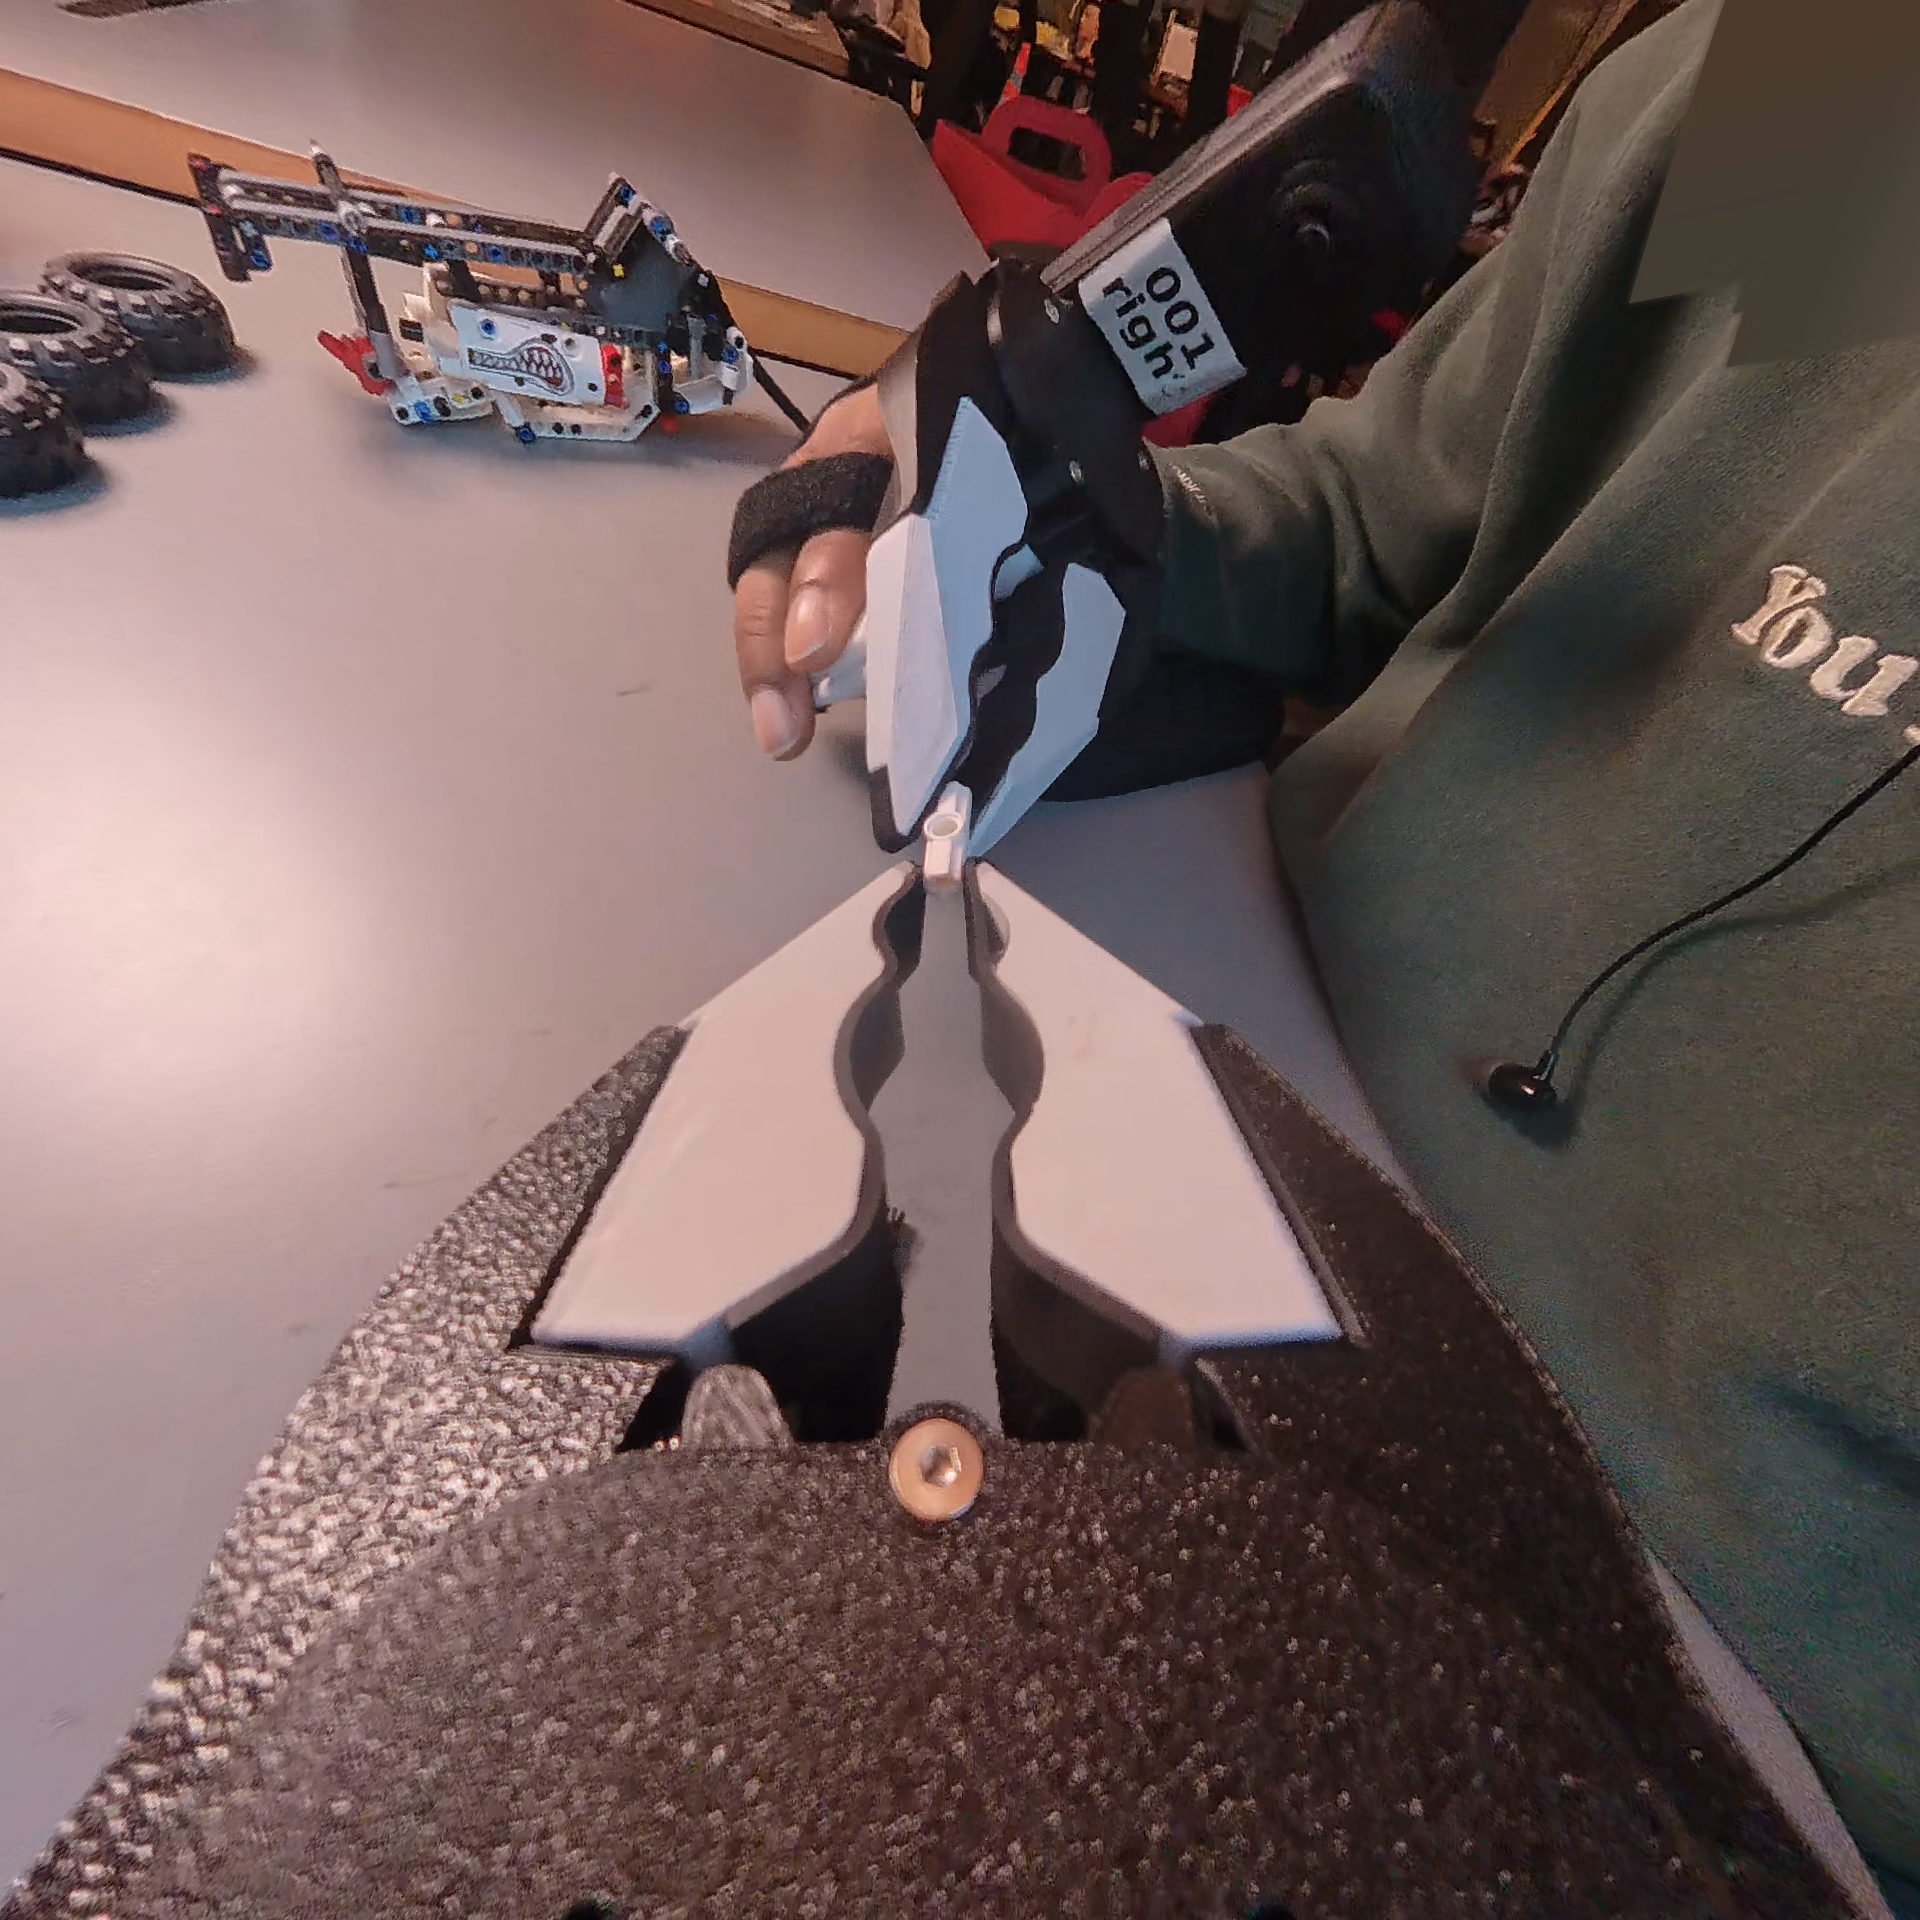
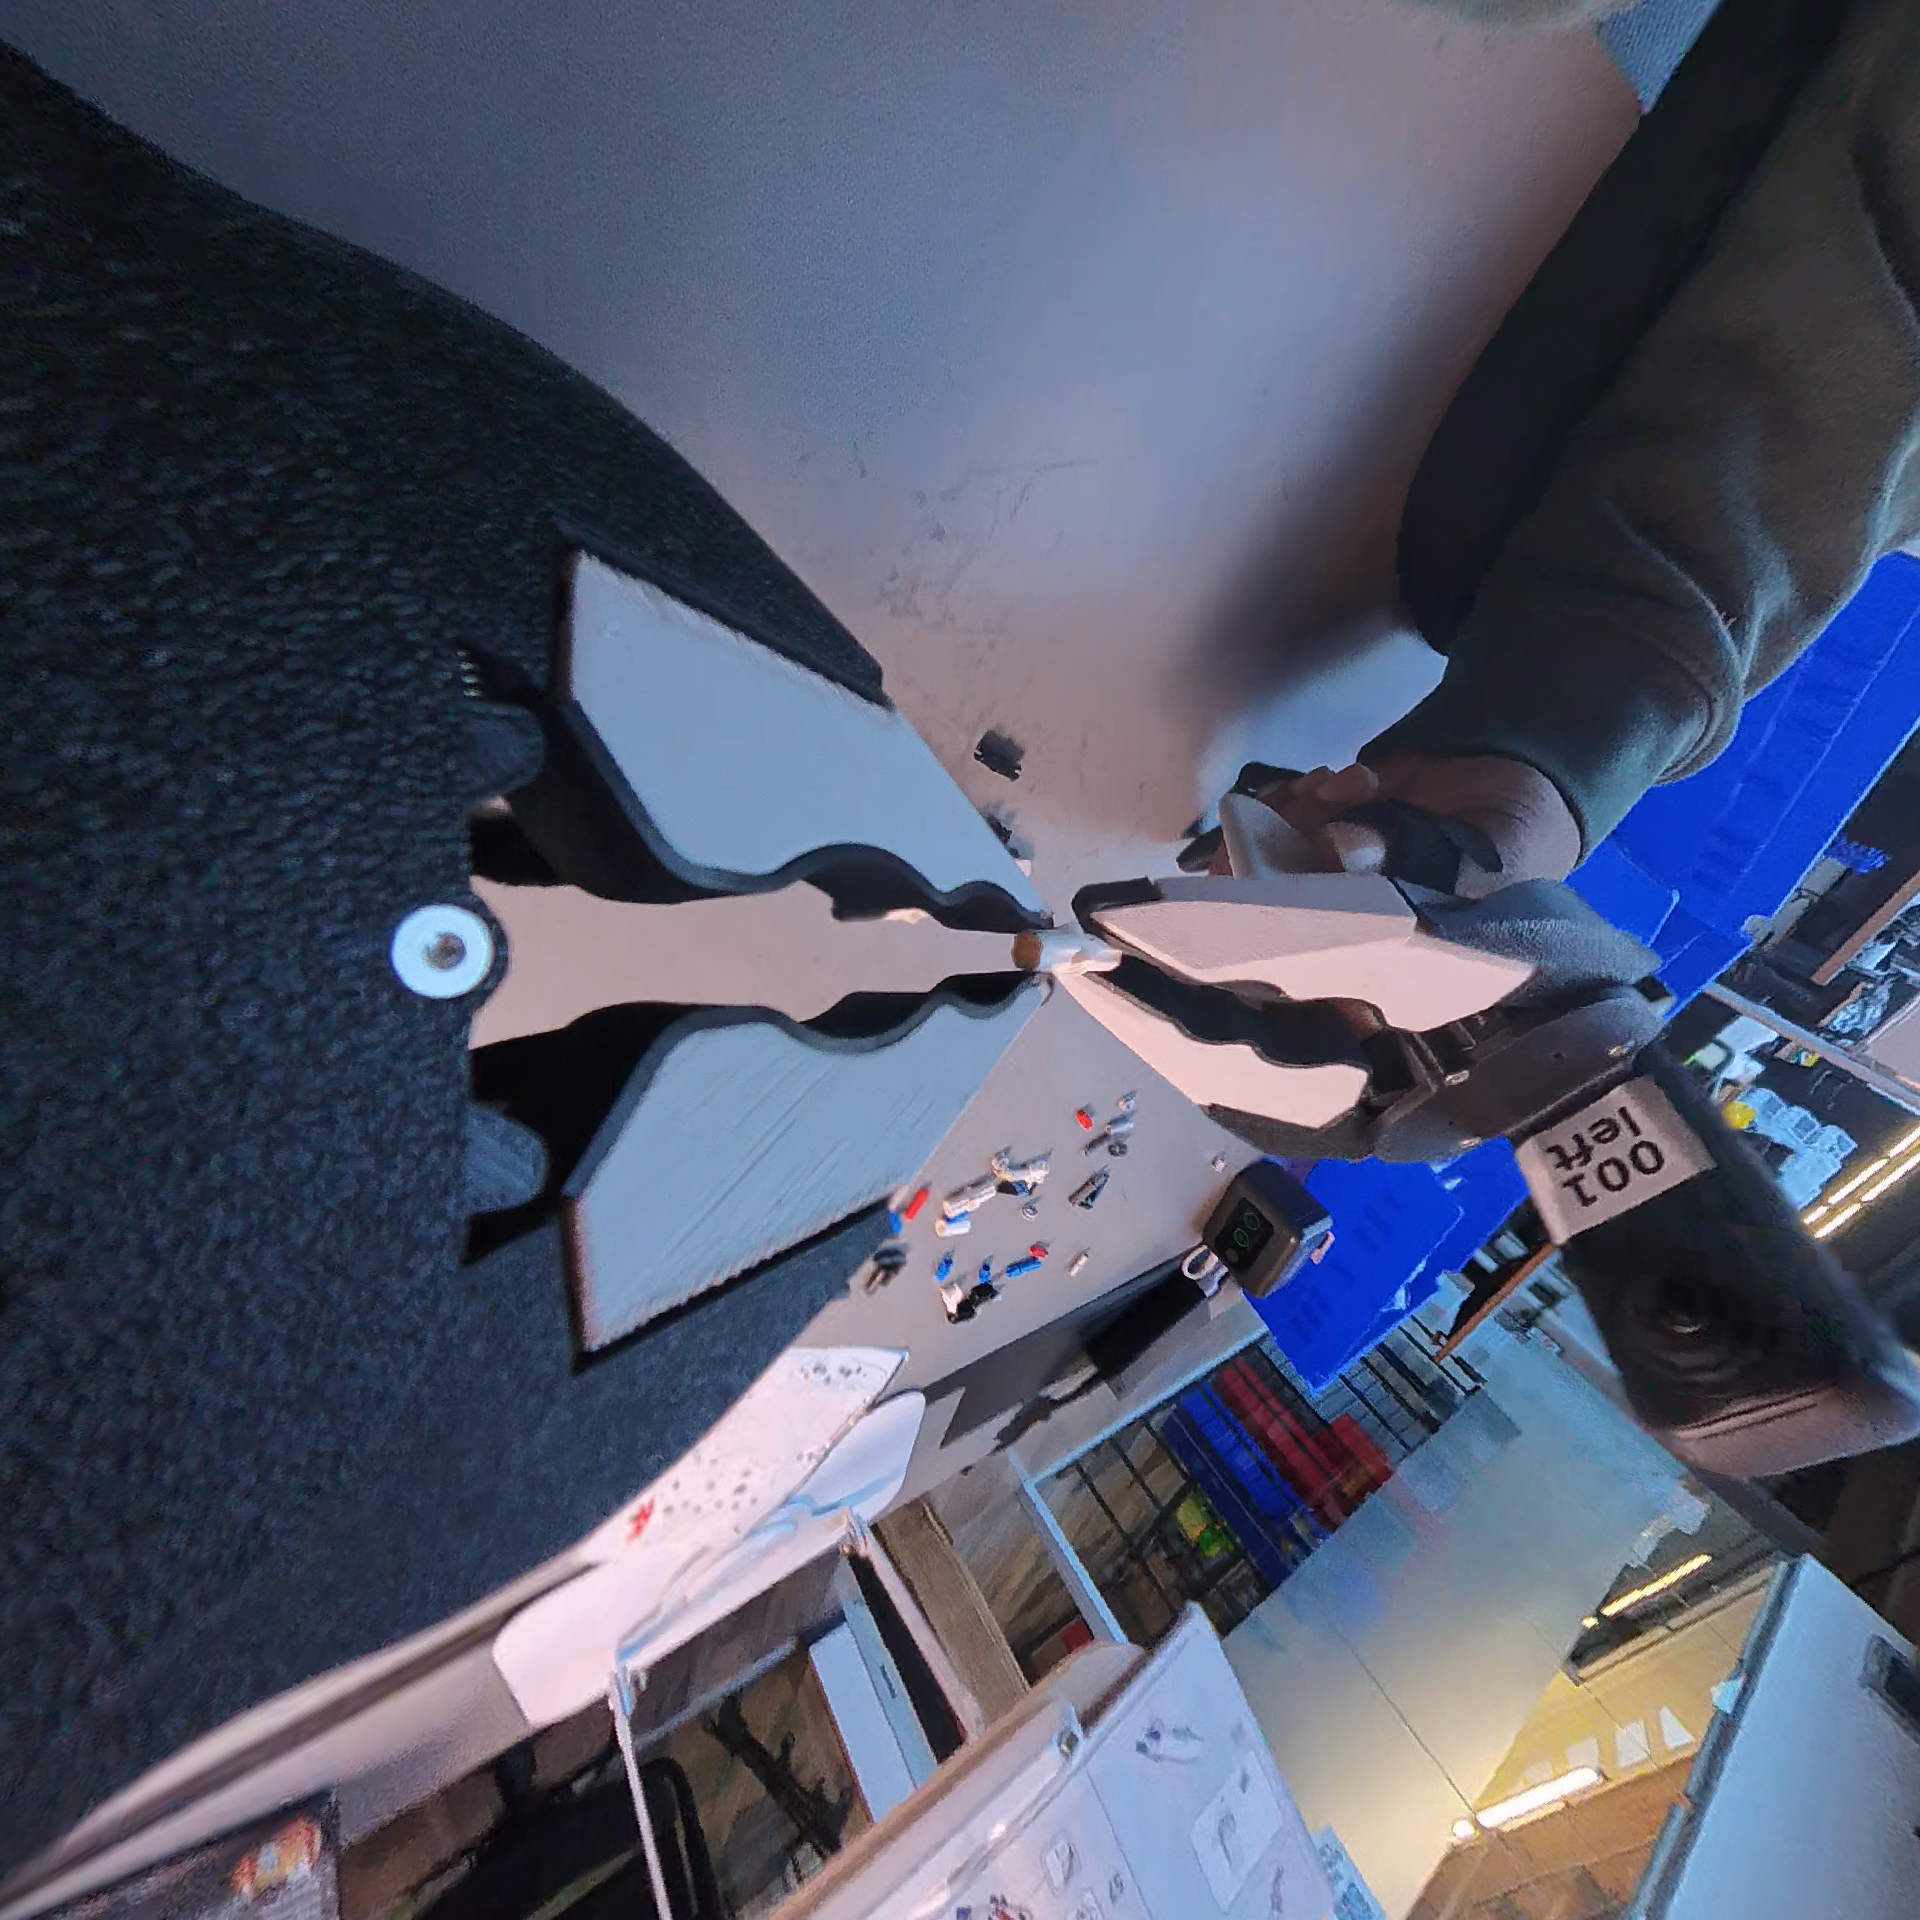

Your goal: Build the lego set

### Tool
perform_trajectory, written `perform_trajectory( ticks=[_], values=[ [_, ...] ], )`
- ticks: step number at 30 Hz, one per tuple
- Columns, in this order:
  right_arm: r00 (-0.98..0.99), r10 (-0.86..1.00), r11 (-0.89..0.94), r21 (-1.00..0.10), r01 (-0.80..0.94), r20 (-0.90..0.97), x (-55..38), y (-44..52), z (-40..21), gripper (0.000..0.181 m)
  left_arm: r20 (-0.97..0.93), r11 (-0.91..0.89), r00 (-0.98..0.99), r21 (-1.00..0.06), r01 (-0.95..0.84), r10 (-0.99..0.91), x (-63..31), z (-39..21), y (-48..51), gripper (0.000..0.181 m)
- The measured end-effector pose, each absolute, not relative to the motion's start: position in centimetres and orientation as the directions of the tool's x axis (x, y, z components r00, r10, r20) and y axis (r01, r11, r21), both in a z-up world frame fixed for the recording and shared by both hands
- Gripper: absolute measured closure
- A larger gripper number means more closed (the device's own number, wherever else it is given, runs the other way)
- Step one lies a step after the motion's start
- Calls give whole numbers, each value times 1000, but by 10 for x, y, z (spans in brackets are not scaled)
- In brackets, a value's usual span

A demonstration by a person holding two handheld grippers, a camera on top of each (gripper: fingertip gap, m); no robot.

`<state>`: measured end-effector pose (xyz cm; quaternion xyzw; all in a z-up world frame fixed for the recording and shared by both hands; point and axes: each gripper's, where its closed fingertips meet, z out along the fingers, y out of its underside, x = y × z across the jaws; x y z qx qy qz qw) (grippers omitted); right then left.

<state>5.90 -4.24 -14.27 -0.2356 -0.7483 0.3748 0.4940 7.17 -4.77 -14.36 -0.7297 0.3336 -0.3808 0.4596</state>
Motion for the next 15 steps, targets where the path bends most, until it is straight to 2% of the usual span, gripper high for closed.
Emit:
perform_trajectory(
  ticks=[5,11,15],
  values=[
    [-501,810,383,-922,60,304,64,-45,-141,162,73,-239,551,-942,-236,-831,69,-144,-43,175],
    [-488,824,358,-932,53,288,64,-43,-137,174,28,-211,555,-940,-268,-832,71,-144,-44,175],
    [-487,821,368,-928,52,298,63,-43,-138,174,32,-215,554,-939,-268,-832,71,-145,-44,175]
  ],
)
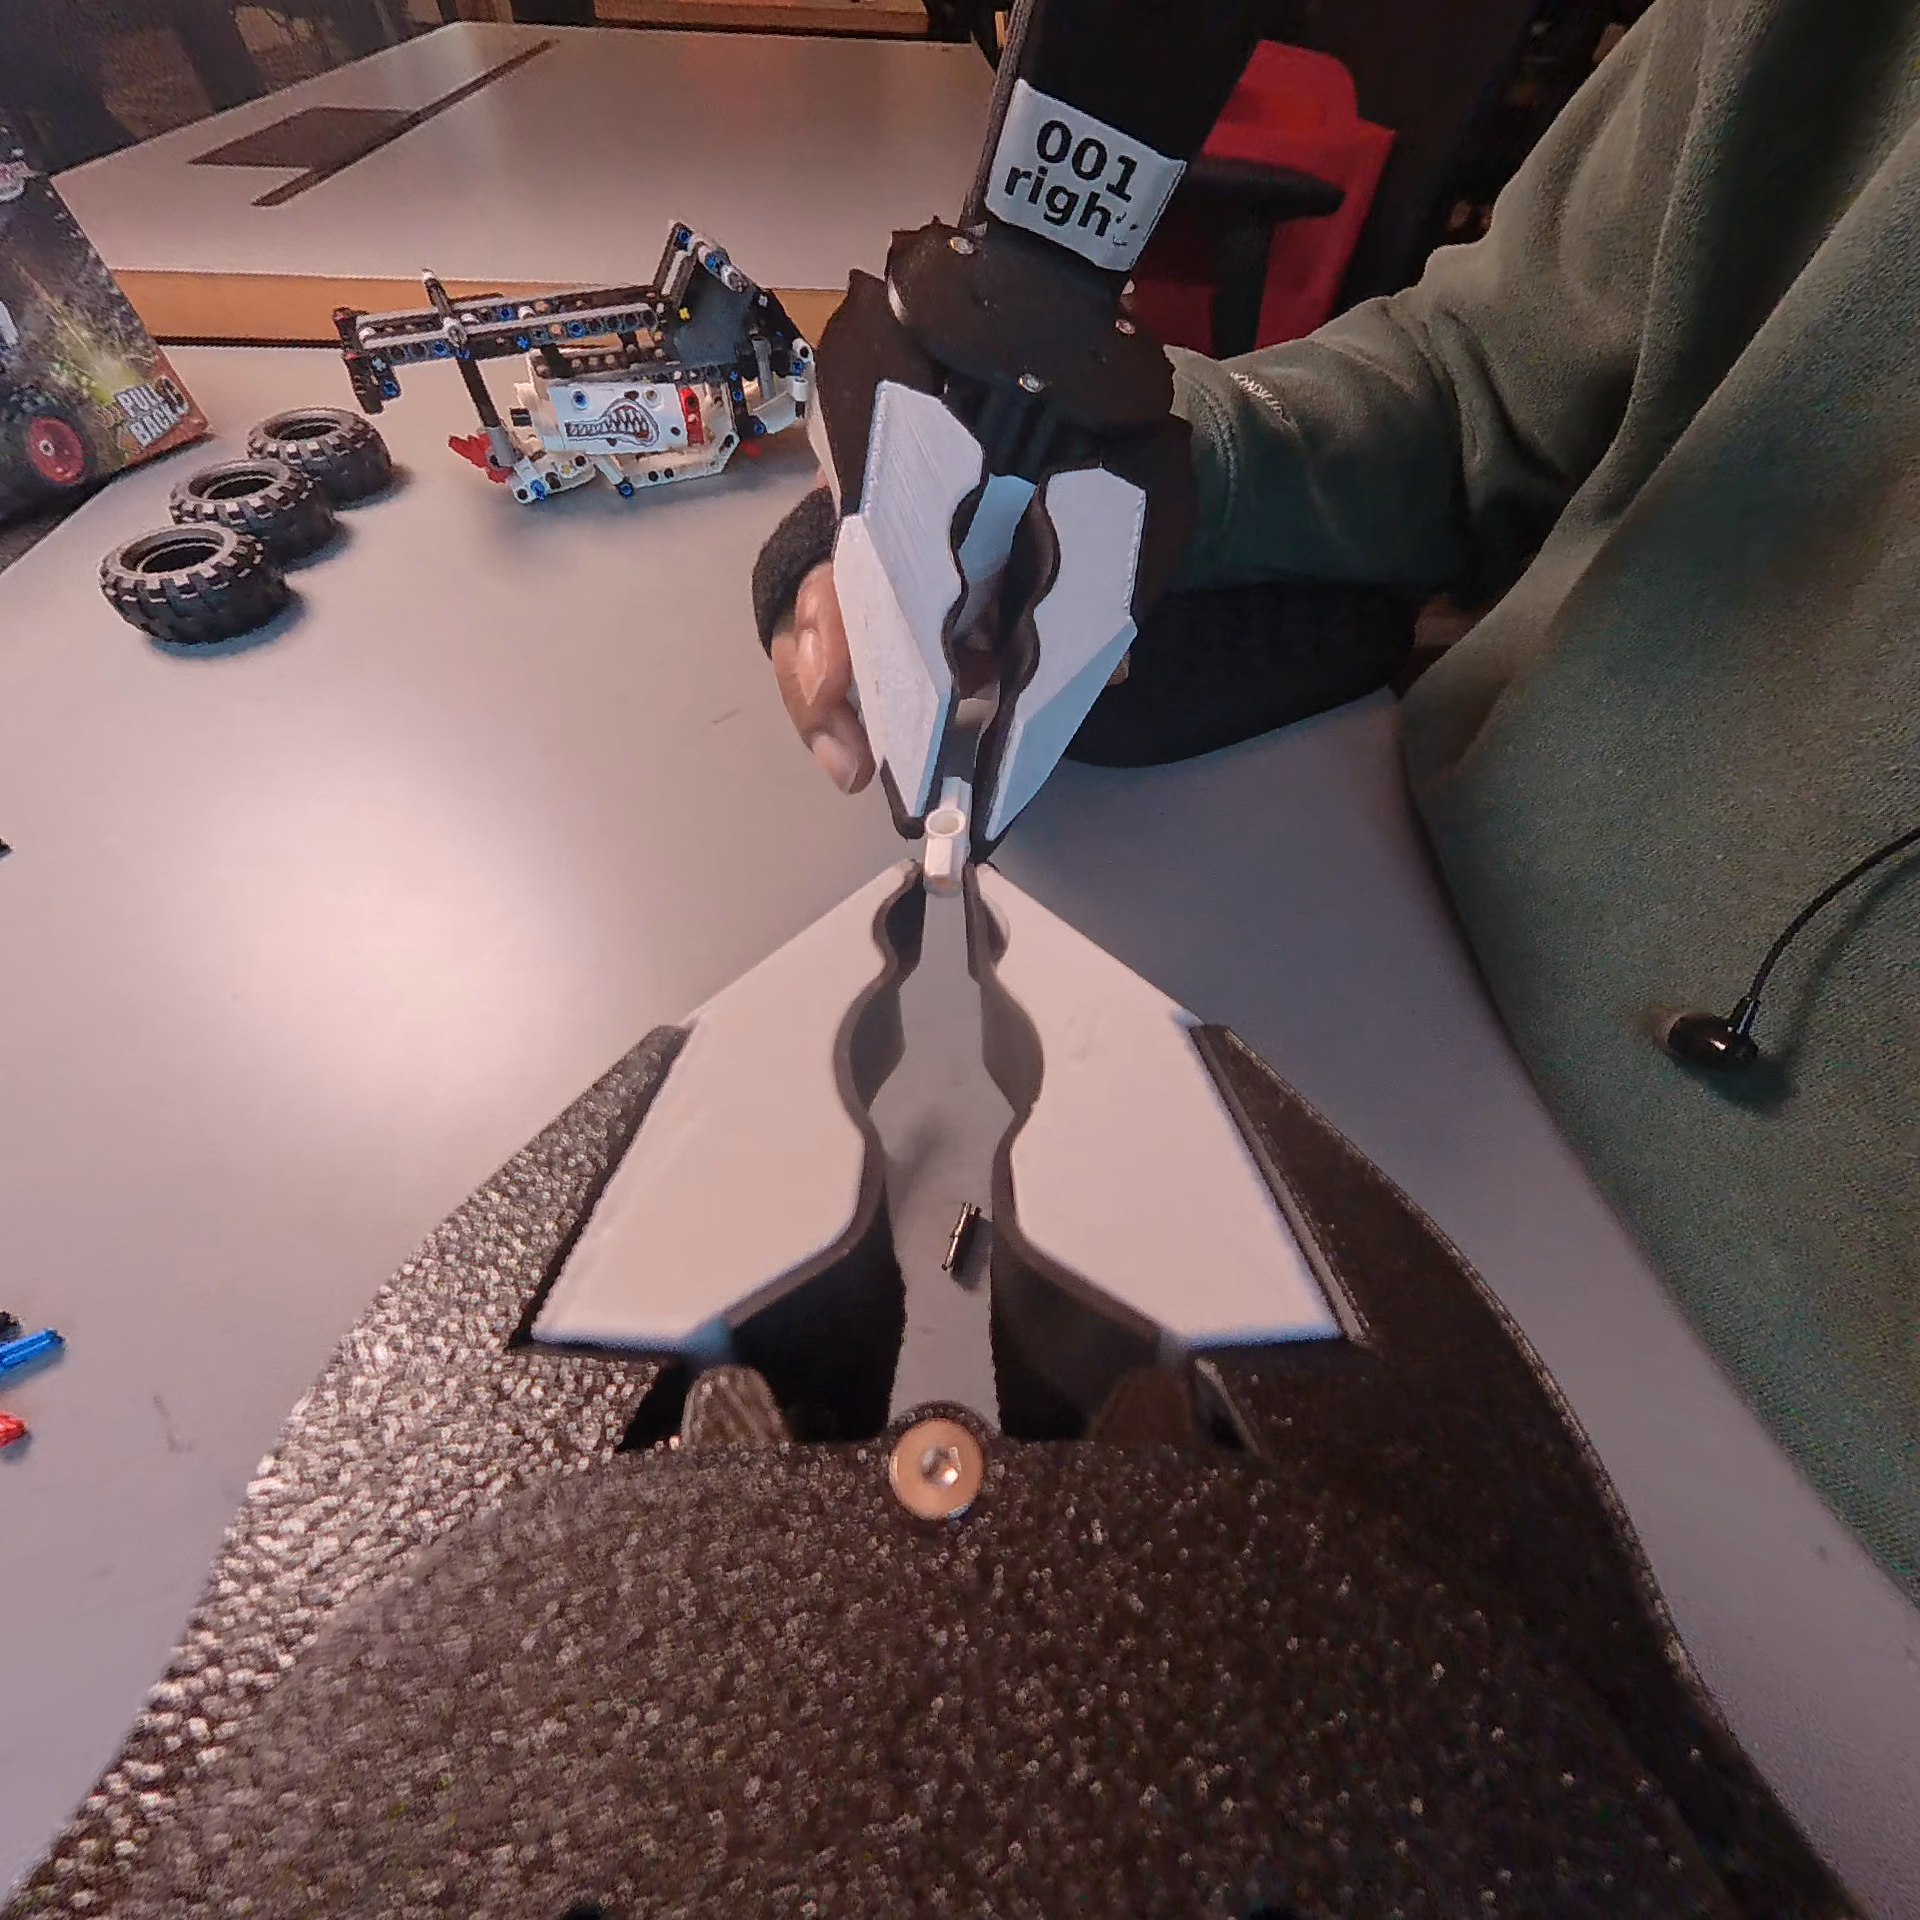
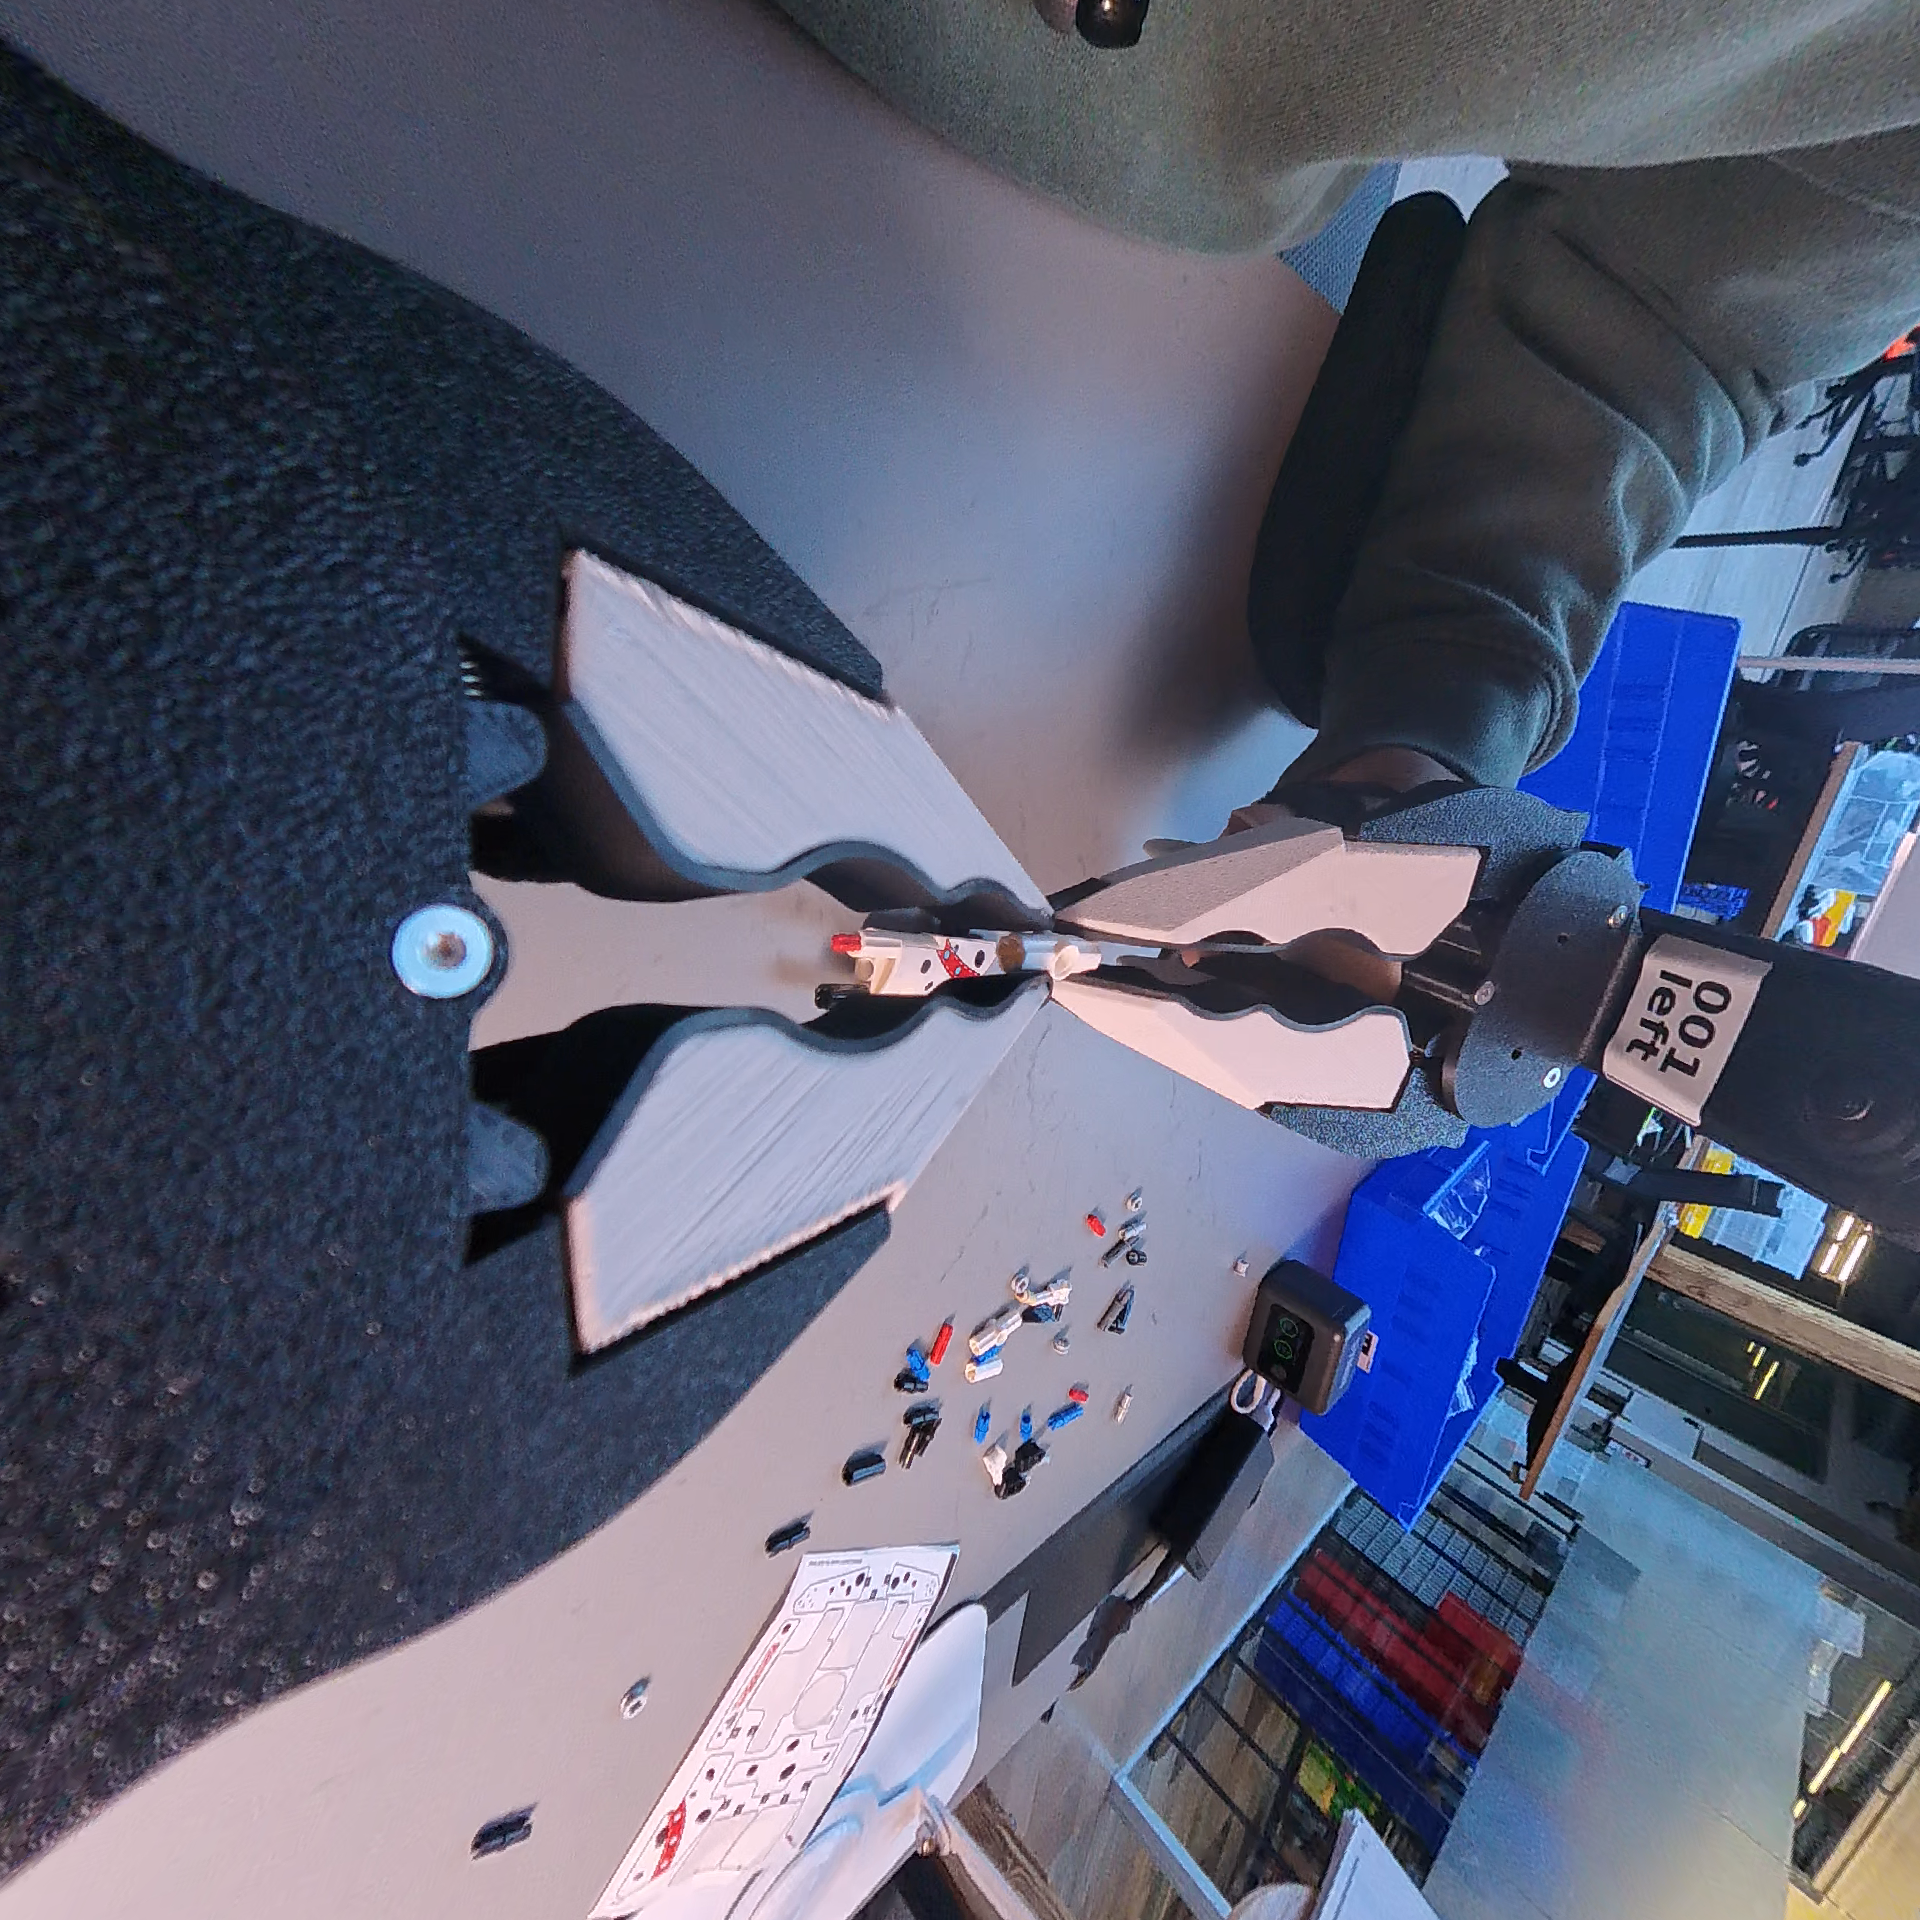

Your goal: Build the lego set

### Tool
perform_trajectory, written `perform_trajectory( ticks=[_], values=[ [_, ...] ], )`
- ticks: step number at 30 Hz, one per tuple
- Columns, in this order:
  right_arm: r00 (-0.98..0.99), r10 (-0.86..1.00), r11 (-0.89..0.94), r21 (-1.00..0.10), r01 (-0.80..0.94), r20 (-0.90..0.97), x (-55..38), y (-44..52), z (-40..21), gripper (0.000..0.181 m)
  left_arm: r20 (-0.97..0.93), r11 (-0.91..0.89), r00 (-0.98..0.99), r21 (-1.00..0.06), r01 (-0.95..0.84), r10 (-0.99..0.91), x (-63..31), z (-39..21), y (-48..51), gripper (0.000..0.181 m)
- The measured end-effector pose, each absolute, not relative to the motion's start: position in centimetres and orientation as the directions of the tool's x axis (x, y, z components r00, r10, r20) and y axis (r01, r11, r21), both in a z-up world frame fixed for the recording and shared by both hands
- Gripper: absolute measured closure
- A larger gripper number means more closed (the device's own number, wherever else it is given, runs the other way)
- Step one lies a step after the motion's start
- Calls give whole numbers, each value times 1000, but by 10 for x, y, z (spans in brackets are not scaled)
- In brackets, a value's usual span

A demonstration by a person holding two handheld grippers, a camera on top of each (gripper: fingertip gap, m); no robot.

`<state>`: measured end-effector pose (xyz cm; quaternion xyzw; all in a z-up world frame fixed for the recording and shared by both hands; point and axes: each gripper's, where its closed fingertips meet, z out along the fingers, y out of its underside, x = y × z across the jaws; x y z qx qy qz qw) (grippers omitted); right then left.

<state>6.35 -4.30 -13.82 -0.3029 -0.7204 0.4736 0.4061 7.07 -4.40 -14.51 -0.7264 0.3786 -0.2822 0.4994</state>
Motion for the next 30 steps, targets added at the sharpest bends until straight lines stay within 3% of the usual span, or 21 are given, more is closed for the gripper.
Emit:
perform_trajectory(
  ticks=[30],
  values=[
    [-518,844,213,-973,89,138,64,-42,-130,174,-44,-149,588,-949,-276,-808,71,-136,-42,174]
  ],
)
